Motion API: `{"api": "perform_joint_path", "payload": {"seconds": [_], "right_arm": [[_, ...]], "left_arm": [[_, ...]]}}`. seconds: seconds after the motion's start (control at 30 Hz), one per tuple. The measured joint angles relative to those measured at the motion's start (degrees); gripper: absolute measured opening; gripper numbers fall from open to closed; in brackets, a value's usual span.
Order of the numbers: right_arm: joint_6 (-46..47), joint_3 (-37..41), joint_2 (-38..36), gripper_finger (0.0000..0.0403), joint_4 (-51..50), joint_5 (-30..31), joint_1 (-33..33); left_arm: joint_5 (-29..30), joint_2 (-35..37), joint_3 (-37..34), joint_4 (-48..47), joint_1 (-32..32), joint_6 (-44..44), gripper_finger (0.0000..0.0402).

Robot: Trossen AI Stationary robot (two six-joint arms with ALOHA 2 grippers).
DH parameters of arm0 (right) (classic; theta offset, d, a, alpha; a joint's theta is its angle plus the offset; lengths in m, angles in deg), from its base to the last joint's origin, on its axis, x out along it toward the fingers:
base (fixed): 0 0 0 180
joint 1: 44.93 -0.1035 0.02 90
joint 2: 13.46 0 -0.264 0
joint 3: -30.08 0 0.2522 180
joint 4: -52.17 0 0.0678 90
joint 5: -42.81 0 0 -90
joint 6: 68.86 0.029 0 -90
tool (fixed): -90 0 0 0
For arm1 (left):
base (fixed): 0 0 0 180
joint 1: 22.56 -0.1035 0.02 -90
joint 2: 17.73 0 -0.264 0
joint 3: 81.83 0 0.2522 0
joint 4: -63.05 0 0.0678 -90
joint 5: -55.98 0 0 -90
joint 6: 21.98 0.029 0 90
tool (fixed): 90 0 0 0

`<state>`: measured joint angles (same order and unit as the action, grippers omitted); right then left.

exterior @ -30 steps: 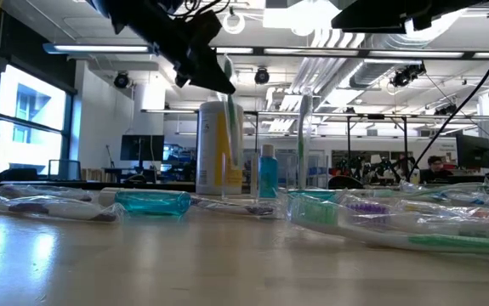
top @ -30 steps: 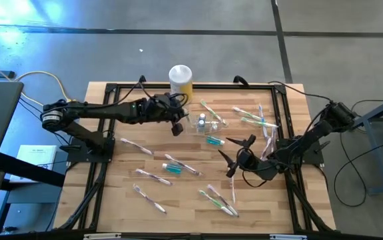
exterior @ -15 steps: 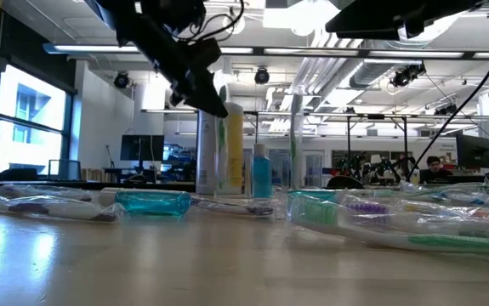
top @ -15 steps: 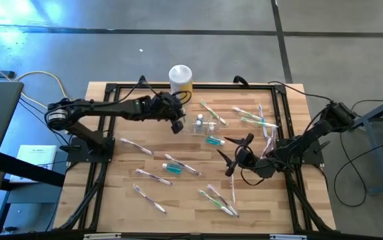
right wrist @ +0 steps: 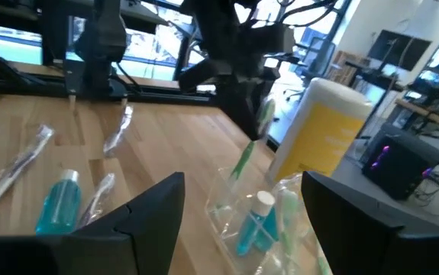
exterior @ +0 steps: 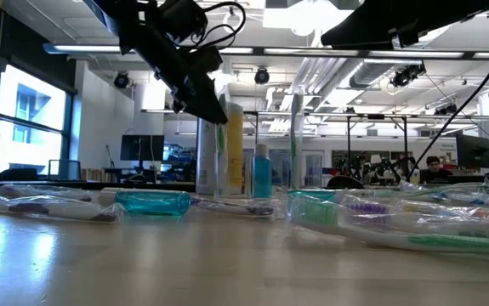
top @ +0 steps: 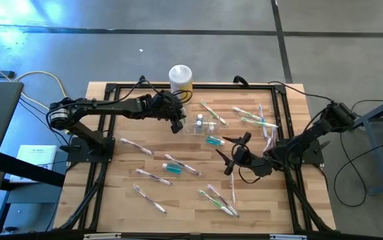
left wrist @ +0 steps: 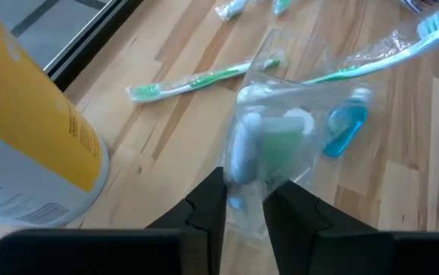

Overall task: Pick & Place toothbrushing station
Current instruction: Put the green toothbrush into the transparent organizer

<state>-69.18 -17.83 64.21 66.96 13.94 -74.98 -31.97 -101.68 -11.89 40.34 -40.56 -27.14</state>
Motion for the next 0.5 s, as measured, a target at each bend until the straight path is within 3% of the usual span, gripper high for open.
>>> {"api": "perform_joint_path", "payload": {"seconds": [0.5], "right_arm": [[0.8,0.0,0.0,0.0256,-0.8,-1.7,0.9]], "left_arm": [[0.0,0.1,0.0,-0.6,0.0,-1.2,0.0181]]}}
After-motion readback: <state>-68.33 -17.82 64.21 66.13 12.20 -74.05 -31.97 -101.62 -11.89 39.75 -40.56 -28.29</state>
